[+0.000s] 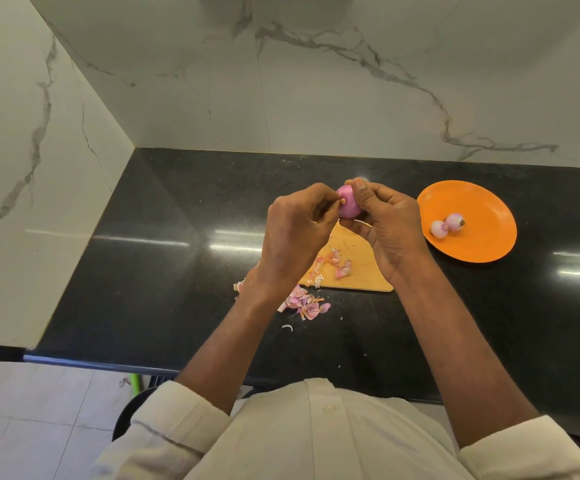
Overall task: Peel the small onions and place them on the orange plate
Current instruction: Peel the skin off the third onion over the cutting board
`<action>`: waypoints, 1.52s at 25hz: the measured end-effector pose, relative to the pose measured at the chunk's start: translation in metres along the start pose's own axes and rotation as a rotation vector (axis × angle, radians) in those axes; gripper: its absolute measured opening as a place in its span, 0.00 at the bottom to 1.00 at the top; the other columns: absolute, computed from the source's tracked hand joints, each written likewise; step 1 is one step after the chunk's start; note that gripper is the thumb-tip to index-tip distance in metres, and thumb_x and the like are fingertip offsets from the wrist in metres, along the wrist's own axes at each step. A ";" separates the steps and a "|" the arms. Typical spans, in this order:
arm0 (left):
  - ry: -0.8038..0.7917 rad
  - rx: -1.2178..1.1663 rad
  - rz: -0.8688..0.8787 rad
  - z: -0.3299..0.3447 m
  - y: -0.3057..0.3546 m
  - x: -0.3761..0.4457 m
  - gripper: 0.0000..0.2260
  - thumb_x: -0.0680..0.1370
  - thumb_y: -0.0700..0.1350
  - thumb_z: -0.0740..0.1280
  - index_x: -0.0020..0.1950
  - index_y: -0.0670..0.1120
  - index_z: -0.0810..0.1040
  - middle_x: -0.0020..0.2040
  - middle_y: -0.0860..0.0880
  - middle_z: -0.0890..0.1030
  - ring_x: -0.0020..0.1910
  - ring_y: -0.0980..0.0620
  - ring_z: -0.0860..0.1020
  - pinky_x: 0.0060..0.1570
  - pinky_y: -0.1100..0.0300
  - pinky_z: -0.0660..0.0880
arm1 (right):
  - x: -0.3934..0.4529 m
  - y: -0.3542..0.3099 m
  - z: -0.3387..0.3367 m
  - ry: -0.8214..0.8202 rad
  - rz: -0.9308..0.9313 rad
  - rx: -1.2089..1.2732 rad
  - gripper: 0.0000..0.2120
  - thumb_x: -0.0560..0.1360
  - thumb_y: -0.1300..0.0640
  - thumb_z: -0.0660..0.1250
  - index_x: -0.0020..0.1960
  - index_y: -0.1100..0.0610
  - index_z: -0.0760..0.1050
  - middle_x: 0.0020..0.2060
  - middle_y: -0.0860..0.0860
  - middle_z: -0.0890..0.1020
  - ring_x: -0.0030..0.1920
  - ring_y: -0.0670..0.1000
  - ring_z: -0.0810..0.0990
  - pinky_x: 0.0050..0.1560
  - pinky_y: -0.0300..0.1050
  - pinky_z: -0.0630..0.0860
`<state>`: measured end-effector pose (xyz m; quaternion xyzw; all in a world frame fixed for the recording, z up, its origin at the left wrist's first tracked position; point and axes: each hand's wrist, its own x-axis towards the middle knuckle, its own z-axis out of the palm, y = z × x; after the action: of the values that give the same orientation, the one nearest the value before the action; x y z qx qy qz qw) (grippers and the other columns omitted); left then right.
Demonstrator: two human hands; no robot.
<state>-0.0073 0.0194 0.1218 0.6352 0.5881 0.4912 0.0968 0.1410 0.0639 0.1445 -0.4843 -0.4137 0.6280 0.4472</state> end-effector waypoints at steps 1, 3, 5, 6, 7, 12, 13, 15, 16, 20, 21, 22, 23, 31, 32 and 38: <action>-0.005 -0.021 -0.009 0.000 0.001 0.000 0.06 0.80 0.39 0.76 0.55 0.39 0.86 0.46 0.45 0.88 0.42 0.51 0.87 0.45 0.50 0.86 | 0.000 0.000 -0.002 -0.004 0.020 0.019 0.12 0.80 0.52 0.72 0.58 0.59 0.85 0.57 0.58 0.86 0.59 0.60 0.86 0.51 0.51 0.86; -0.002 -0.020 -0.018 -0.001 0.001 0.001 0.06 0.80 0.39 0.76 0.55 0.39 0.87 0.45 0.46 0.88 0.42 0.52 0.86 0.45 0.52 0.86 | -0.001 0.002 -0.004 -0.016 0.051 0.046 0.12 0.80 0.51 0.72 0.57 0.59 0.85 0.58 0.59 0.86 0.60 0.62 0.85 0.52 0.51 0.86; 0.004 0.000 -0.033 -0.001 0.001 0.002 0.04 0.79 0.40 0.76 0.53 0.41 0.86 0.43 0.48 0.86 0.39 0.54 0.84 0.42 0.54 0.85 | -0.002 0.004 -0.003 -0.017 0.047 0.035 0.12 0.80 0.52 0.72 0.57 0.59 0.85 0.57 0.59 0.86 0.60 0.62 0.85 0.53 0.54 0.86; 0.001 0.012 -0.042 -0.001 0.002 0.001 0.04 0.79 0.40 0.76 0.52 0.41 0.86 0.42 0.49 0.85 0.38 0.53 0.84 0.42 0.54 0.84 | -0.003 0.005 -0.002 -0.013 0.034 0.021 0.12 0.80 0.52 0.72 0.57 0.60 0.85 0.56 0.59 0.86 0.60 0.61 0.85 0.53 0.55 0.86; -0.008 0.026 -0.043 -0.001 0.003 0.002 0.03 0.79 0.40 0.75 0.51 0.42 0.85 0.41 0.50 0.85 0.37 0.53 0.83 0.41 0.55 0.84 | -0.004 0.004 -0.001 -0.011 0.022 0.009 0.11 0.81 0.53 0.71 0.57 0.60 0.85 0.56 0.58 0.86 0.59 0.60 0.86 0.53 0.55 0.87; -0.052 0.118 -0.027 0.003 0.008 0.008 0.04 0.79 0.40 0.73 0.47 0.43 0.80 0.38 0.51 0.78 0.34 0.52 0.76 0.35 0.58 0.77 | -0.004 0.001 -0.002 -0.030 0.000 0.020 0.11 0.81 0.56 0.71 0.60 0.60 0.85 0.55 0.55 0.87 0.58 0.56 0.86 0.51 0.50 0.86; -0.061 0.068 -0.054 0.004 0.008 0.008 0.03 0.79 0.39 0.72 0.47 0.43 0.79 0.39 0.49 0.78 0.35 0.50 0.77 0.35 0.58 0.77 | -0.003 0.000 -0.003 -0.049 0.002 0.045 0.12 0.81 0.56 0.70 0.61 0.60 0.85 0.56 0.56 0.86 0.59 0.57 0.86 0.51 0.50 0.85; -0.062 -0.118 -0.193 0.007 0.008 0.005 0.02 0.81 0.37 0.70 0.50 0.41 0.78 0.42 0.45 0.80 0.38 0.46 0.81 0.35 0.58 0.80 | -0.002 -0.002 -0.003 -0.081 0.009 0.103 0.12 0.82 0.56 0.70 0.61 0.61 0.84 0.59 0.58 0.85 0.59 0.58 0.86 0.52 0.51 0.85; -0.060 -0.230 -0.271 0.006 0.007 0.002 0.01 0.83 0.37 0.68 0.52 0.41 0.77 0.45 0.44 0.80 0.40 0.44 0.83 0.36 0.57 0.83 | -0.003 -0.002 -0.002 -0.081 0.017 0.132 0.12 0.82 0.56 0.70 0.61 0.61 0.84 0.59 0.59 0.85 0.58 0.58 0.86 0.52 0.51 0.85; -0.092 -0.441 -0.367 -0.002 0.002 0.000 0.07 0.86 0.41 0.68 0.63 0.41 0.79 0.53 0.43 0.84 0.47 0.45 0.87 0.42 0.51 0.87 | -0.003 -0.001 -0.001 -0.042 0.035 0.170 0.12 0.81 0.57 0.71 0.61 0.61 0.84 0.59 0.58 0.85 0.60 0.59 0.86 0.52 0.50 0.85; -0.120 -0.409 -0.365 -0.004 0.002 0.002 0.10 0.85 0.42 0.70 0.64 0.41 0.80 0.53 0.44 0.85 0.47 0.46 0.87 0.44 0.51 0.87 | -0.002 0.000 -0.002 -0.041 0.020 0.147 0.12 0.81 0.57 0.71 0.61 0.60 0.84 0.59 0.57 0.85 0.60 0.58 0.85 0.52 0.50 0.85; -0.145 -0.362 -0.365 -0.006 0.003 0.004 0.11 0.83 0.43 0.72 0.65 0.42 0.81 0.52 0.46 0.86 0.47 0.47 0.88 0.46 0.50 0.87 | -0.001 0.000 -0.002 -0.039 -0.001 0.110 0.12 0.80 0.58 0.72 0.62 0.60 0.84 0.59 0.55 0.86 0.60 0.57 0.85 0.52 0.50 0.85; -0.163 -0.318 -0.375 -0.007 0.002 0.007 0.12 0.82 0.44 0.74 0.64 0.43 0.82 0.51 0.47 0.87 0.46 0.49 0.88 0.48 0.50 0.87 | -0.001 0.000 -0.002 -0.032 -0.022 0.066 0.12 0.80 0.58 0.72 0.62 0.59 0.85 0.58 0.54 0.86 0.60 0.56 0.85 0.53 0.51 0.86; -0.123 -0.357 -0.611 -0.007 0.013 0.012 0.05 0.79 0.37 0.76 0.53 0.39 0.86 0.42 0.42 0.88 0.41 0.47 0.89 0.46 0.48 0.88 | -0.003 0.009 0.006 0.003 -0.091 -0.116 0.10 0.78 0.59 0.76 0.58 0.52 0.87 0.54 0.47 0.87 0.58 0.49 0.86 0.56 0.49 0.86; -0.127 -0.384 -0.618 -0.008 0.012 0.012 0.05 0.80 0.38 0.75 0.55 0.39 0.86 0.43 0.42 0.89 0.42 0.46 0.89 0.47 0.49 0.87 | -0.004 0.008 0.008 0.020 -0.088 -0.107 0.09 0.78 0.58 0.76 0.58 0.51 0.87 0.53 0.46 0.87 0.57 0.48 0.86 0.56 0.48 0.85; -0.145 -0.481 -0.643 -0.012 0.009 0.010 0.09 0.81 0.40 0.75 0.59 0.39 0.85 0.47 0.42 0.89 0.47 0.45 0.89 0.53 0.47 0.87 | -0.005 0.004 0.012 0.051 0.001 0.073 0.10 0.75 0.62 0.76 0.56 0.52 0.87 0.50 0.47 0.88 0.55 0.49 0.87 0.56 0.49 0.85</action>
<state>-0.0122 0.0193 0.1391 0.4111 0.6166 0.5133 0.4327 0.1295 0.0575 0.1442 -0.4836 -0.3786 0.6304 0.4748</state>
